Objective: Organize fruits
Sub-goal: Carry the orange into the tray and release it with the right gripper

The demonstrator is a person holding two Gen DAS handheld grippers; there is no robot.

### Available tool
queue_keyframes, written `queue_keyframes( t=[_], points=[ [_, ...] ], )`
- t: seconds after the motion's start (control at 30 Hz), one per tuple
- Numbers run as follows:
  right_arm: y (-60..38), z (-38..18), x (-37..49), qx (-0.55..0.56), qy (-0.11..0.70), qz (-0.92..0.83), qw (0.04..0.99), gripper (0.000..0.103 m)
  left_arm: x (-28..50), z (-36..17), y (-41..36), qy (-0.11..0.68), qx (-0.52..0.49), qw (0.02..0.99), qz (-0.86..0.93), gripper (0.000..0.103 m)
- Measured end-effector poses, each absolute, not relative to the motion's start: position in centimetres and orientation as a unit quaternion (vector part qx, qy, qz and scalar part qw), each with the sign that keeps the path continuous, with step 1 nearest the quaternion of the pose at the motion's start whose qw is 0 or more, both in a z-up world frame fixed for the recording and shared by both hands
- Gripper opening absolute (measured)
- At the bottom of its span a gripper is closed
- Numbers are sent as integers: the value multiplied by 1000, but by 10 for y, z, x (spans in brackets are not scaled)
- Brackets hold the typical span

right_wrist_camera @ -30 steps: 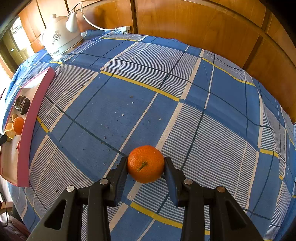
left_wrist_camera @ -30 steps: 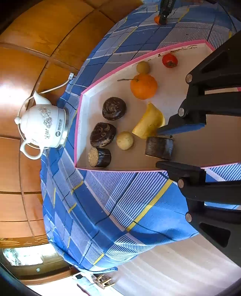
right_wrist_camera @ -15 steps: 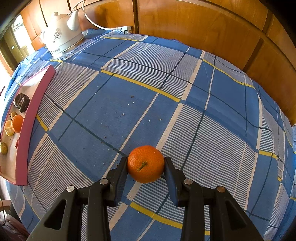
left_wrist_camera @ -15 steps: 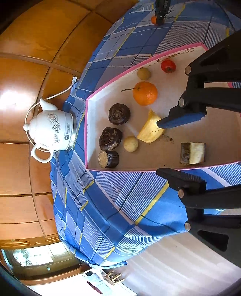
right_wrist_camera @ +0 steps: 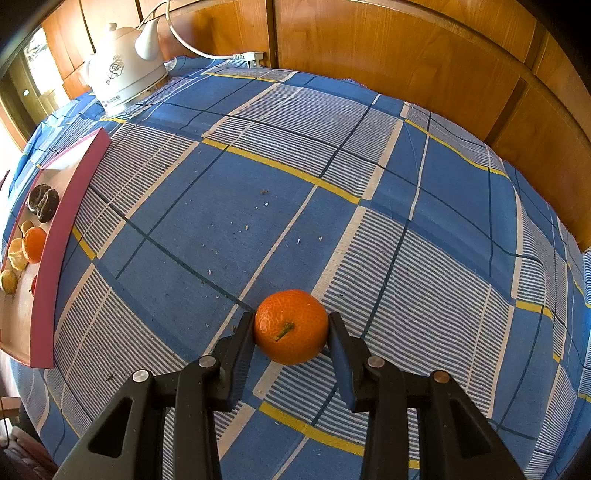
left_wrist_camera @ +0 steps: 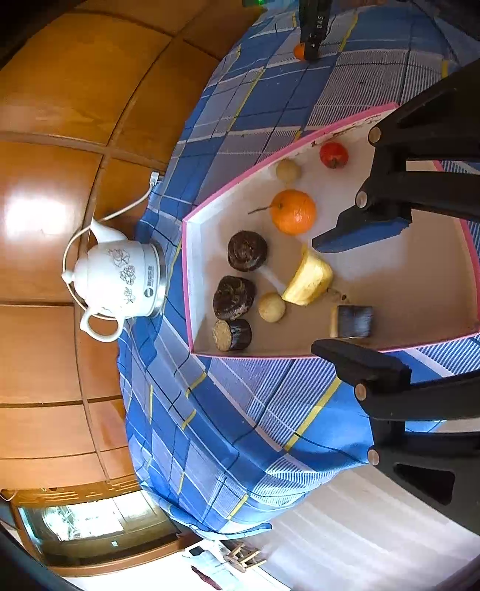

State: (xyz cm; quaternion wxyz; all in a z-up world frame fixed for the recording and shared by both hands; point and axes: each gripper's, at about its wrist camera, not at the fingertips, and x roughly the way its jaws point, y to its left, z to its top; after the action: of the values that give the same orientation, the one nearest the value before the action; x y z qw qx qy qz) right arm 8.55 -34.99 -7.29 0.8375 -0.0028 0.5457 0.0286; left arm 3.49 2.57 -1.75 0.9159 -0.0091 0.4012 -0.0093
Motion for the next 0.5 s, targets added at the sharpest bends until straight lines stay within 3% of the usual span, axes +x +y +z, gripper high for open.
queue_keyframes(
  t=[0.5],
  points=[
    [-350,-73,86,-3,545,30,838,39,31,-12,19,394,-7,919,-18,53]
  ],
)
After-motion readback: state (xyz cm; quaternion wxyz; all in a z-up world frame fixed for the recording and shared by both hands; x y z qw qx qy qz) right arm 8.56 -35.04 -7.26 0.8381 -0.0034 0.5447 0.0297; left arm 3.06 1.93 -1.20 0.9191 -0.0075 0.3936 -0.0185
